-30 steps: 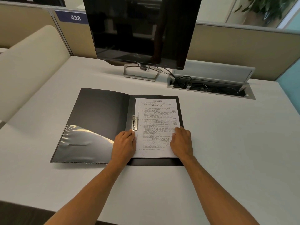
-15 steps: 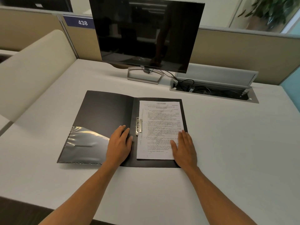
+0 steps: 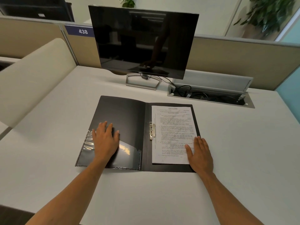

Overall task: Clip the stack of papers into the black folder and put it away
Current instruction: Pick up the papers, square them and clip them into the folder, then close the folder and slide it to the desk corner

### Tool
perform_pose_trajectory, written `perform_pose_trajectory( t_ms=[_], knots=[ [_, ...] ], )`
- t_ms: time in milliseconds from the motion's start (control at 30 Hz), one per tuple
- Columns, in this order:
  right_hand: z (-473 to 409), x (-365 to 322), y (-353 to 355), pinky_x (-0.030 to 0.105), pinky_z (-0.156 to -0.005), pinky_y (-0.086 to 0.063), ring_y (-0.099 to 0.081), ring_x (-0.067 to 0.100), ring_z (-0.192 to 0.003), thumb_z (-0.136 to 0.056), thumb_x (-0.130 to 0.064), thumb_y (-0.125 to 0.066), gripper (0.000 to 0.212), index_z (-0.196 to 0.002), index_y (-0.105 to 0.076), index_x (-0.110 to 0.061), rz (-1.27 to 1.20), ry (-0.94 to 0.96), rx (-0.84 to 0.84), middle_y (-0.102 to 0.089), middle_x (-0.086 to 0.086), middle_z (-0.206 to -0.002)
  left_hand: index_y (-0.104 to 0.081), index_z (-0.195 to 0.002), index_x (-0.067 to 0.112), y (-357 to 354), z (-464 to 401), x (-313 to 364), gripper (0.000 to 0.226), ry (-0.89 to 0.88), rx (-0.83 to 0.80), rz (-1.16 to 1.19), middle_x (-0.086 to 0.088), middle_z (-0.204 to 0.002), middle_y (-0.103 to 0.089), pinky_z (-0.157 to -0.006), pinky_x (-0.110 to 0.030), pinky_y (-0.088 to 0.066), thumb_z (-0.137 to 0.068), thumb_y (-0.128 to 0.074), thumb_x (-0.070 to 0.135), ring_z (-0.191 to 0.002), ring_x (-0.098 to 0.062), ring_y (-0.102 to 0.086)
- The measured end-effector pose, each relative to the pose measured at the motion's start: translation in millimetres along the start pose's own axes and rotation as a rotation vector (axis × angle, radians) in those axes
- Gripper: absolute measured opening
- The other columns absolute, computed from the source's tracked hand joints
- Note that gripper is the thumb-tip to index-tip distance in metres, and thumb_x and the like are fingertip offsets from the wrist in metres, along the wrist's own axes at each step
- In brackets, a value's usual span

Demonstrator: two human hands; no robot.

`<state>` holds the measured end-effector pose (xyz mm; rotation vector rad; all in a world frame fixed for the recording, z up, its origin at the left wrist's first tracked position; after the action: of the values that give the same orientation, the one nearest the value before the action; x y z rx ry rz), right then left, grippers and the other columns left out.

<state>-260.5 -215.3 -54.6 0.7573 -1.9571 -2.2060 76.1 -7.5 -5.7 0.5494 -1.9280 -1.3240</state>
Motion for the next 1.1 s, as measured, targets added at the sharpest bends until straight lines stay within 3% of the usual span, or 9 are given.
perform_pose_trajectory(
  t_ms=[133, 233, 500, 633, 767, 900, 1100],
  knots=[
    [0, 1, -1, 0.035, -0.120, -0.015, -0.008, 0.018, -0.149, -0.091, -0.059, -0.015, 0.078, -0.152, -0.015, -0.012, -0.011, 0.001, 0.006, -0.016, 0.003, -0.161, -0.046, -0.136, 0.011, 0, -3, -15, 0.053, 0.217, -0.055, -0.021, -0.017, -0.151, -0.034, -0.110, -0.060, -0.018, -0.093, -0.049, 0.042, -0.141, -0.038, -0.024],
    [0, 1, -1, 0.033, -0.120, -0.012, -0.008, 0.017, -0.149, -0.095, -0.054, -0.020, 0.070, -0.152, -0.015, -0.013, -0.028, 0.009, 0.009, -0.015, 0.003, -0.161, -0.043, -0.137, 0.010, -1, -4, -18, 0.058, 0.260, -0.106, -0.012, -0.019, -0.151, -0.031, -0.107, -0.061, -0.026, -0.092, -0.048, 0.047, -0.139, -0.040, -0.025],
    [0, 2, -3, 0.030, -0.118, -0.009, -0.012, 0.017, -0.148, -0.099, -0.048, -0.024, 0.063, -0.152, -0.018, -0.014, -0.036, 0.040, 0.014, -0.018, 0.002, -0.161, -0.039, -0.138, 0.011, 6, -5, -30, 0.066, 0.386, -0.181, -0.033, -0.019, -0.150, -0.031, -0.104, -0.060, -0.028, -0.088, -0.047, 0.055, -0.137, -0.041, -0.027],
    [-1, 1, -6, 0.029, -0.120, -0.005, -0.011, 0.017, -0.149, -0.099, -0.046, -0.021, 0.062, -0.152, -0.016, -0.013, -0.029, 0.070, 0.007, -0.017, 0.003, -0.161, -0.055, -0.116, 0.009, 21, -10, -30, 0.052, 0.393, -0.141, 0.007, -0.016, -0.124, -0.053, -0.095, -0.055, -0.035, -0.087, -0.049, 0.051, -0.117, -0.041, -0.047],
    [-1, 1, -6, 0.029, -0.120, -0.003, -0.009, 0.016, -0.149, -0.101, -0.041, -0.024, 0.059, -0.152, -0.015, -0.011, -0.042, 0.078, -0.001, -0.016, 0.004, -0.161, -0.062, -0.086, 0.010, 52, -16, -24, 0.032, 0.399, -0.037, 0.091, -0.014, -0.099, -0.065, -0.084, -0.046, -0.040, -0.086, -0.052, 0.040, -0.097, -0.041, -0.055],
    [-2, 1, -7, 0.029, -0.121, -0.002, -0.009, 0.016, -0.149, -0.102, -0.039, -0.023, 0.058, -0.152, -0.015, -0.010, -0.045, 0.086, -0.005, -0.015, 0.005, -0.161, -0.069, -0.100, 0.005, 88, -20, -4, 0.033, 0.336, 0.089, 0.155, -0.018, -0.103, -0.070, -0.084, -0.045, -0.047, -0.091, -0.055, 0.033, -0.099, -0.041, -0.061],
    [-1, 0, -7, 0.028, -0.119, 0.001, -0.008, 0.017, -0.149, -0.102, -0.039, -0.023, 0.058, -0.151, -0.015, -0.009, -0.064, 0.093, -0.004, -0.015, 0.005, -0.161, -0.069, -0.116, 0.012, 123, -30, 26, 0.035, 0.332, 0.159, 0.276, -0.012, -0.116, -0.069, -0.092, -0.047, -0.051, -0.093, -0.058, 0.036, -0.102, -0.032, -0.066]
  ],
)
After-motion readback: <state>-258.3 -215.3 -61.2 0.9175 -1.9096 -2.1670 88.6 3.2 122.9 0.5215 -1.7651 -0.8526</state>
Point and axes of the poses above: each hand's wrist, its own z-axis away from the middle knuckle, its own y-axis out of the back of the hand, x = y × z, the point moved 6 cm from there along -z, towards the middle knuckle
